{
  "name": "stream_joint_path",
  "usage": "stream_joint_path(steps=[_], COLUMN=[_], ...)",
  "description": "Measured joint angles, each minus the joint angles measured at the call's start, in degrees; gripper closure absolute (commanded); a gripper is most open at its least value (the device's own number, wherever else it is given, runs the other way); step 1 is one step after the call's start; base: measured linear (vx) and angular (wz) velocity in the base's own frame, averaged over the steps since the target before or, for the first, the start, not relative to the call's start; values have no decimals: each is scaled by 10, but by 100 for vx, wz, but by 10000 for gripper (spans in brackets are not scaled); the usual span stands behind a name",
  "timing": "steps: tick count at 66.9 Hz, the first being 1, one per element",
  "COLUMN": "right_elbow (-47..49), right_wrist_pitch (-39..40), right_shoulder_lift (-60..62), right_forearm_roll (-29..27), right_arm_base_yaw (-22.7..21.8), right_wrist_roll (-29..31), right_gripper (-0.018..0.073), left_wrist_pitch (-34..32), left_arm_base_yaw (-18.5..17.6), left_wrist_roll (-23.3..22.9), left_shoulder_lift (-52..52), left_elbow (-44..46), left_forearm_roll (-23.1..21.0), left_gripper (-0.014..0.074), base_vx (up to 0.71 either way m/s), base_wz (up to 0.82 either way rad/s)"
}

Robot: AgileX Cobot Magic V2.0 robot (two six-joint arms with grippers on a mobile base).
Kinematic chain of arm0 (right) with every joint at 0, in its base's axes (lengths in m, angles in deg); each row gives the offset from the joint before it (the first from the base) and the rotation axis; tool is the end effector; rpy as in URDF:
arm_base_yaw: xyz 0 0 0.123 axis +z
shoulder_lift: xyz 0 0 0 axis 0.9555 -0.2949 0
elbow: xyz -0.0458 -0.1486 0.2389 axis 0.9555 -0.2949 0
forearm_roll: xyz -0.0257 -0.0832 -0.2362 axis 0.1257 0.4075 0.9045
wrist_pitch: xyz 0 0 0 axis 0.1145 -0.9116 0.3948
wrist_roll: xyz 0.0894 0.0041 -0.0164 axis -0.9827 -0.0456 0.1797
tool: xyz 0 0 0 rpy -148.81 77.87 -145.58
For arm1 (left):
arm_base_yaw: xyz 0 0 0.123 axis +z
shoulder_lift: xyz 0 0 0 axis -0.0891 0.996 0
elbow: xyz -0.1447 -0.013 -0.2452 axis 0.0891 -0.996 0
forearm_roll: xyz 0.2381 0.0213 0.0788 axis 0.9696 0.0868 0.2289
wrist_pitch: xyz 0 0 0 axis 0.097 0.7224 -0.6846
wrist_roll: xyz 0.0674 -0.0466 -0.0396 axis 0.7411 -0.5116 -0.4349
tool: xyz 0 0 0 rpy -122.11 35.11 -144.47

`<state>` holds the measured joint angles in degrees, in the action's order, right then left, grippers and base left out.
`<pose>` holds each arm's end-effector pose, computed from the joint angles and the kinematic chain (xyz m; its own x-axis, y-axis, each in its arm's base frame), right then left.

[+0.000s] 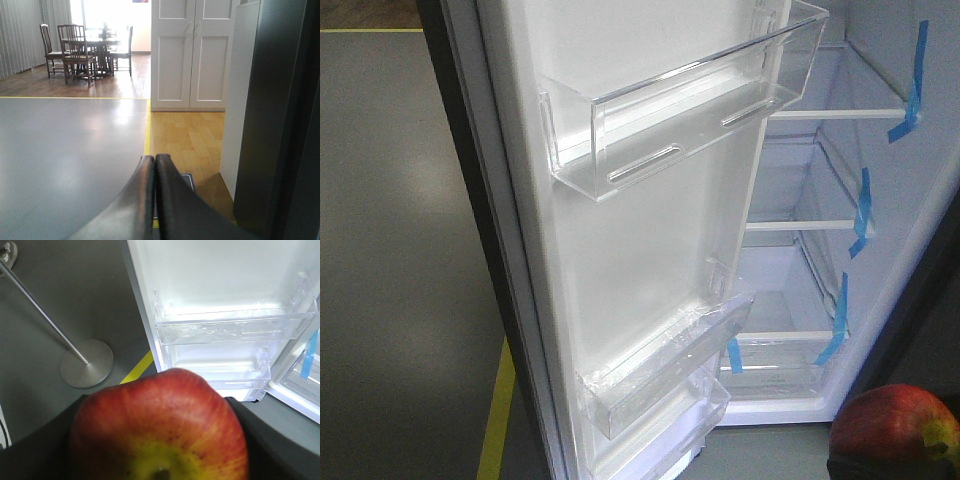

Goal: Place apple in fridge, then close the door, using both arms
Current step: 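Position the base in front of the refrigerator door bins, then move the held apple with the right gripper over the upper door bin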

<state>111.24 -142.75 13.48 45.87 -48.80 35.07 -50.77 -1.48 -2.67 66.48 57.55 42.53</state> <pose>0.0810 0.0661 0.3235 -0.5679 -0.3342 -0.7522 -0.6377 0.7564 0.1454 0.0565 0.0033 0.1993 0.0084 -0.0980 -0.9952 -0.0600 0.9933 -0.0983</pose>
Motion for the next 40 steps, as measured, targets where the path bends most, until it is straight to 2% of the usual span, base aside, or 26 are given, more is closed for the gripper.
stream_joint_path(steps=[6, 18, 40], right_elbow=[0, 32, 269], right_wrist_pitch=[7, 73, 90], right_shoulder_lift=[0, -24, -200], right_forearm_roll=[0, 2, 2], right_arm_base_yaw=[0, 0, 0], right_wrist_roll=[0, 1, 14], right_gripper=[470, 463, 458], left_wrist_pitch=[0, 0, 0], left_arm_base_yaw=[0, 0, 0], left_wrist_roll=[0, 0, 0], left_shoulder_lift=[0, 0, 0], left_elbow=[0, 0, 0], left_forearm_roll=[0, 0, 0], left_gripper=[603, 603, 603], base_vx=[0, 0, 0], base_wz=[0, 0, 0])
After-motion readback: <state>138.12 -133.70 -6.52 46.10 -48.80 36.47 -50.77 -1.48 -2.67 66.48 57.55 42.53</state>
